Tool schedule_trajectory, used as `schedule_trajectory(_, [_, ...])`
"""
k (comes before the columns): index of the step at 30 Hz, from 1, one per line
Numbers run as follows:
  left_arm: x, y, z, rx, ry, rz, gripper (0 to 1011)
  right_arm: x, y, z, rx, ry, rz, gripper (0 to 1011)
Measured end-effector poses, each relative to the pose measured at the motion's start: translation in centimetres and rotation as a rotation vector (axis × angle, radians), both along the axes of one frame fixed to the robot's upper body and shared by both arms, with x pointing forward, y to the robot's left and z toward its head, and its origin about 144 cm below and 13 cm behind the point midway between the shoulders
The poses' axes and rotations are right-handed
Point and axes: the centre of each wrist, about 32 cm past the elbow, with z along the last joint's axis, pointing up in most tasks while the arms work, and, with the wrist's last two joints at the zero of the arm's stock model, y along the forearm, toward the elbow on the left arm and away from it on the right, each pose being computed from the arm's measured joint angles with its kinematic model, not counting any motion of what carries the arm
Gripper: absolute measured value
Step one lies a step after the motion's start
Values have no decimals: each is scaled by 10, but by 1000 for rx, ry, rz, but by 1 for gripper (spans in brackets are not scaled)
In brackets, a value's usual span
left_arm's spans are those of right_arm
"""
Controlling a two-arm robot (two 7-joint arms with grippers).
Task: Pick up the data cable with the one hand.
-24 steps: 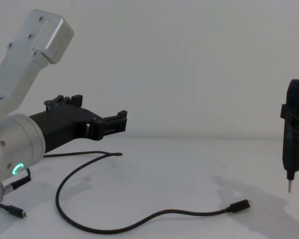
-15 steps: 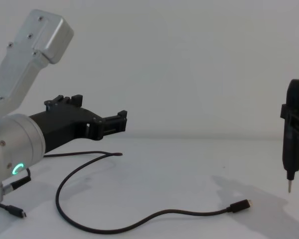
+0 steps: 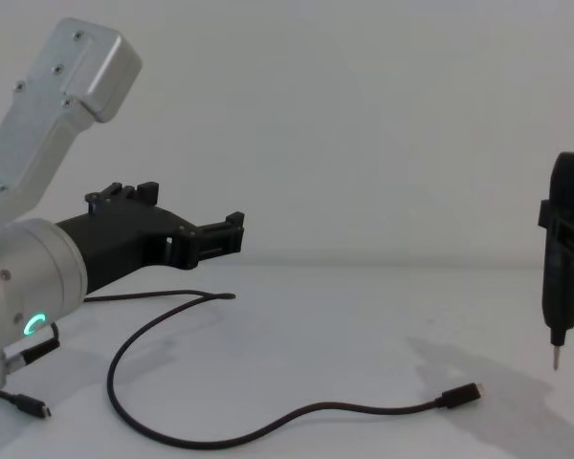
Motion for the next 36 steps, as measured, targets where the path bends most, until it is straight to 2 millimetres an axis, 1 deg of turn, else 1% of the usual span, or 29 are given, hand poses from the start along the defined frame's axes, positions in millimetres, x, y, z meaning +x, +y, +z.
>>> schedule_trajectory(7, [3,-1,3,0,5,-21,1001,0,0,0,0,0,0,275])
schedule_trajectory(15, [11,-3,10,0,33,-99,1001,0,0,0,0,0,0,274])
schedule_trajectory(23, [19,-5,18,4,76,-194,1001,0,0,0,0,0,0,275])
schedule_trajectory(36, [39,-6,31,20,188,-401,1001,0,0,0,0,0,0,274])
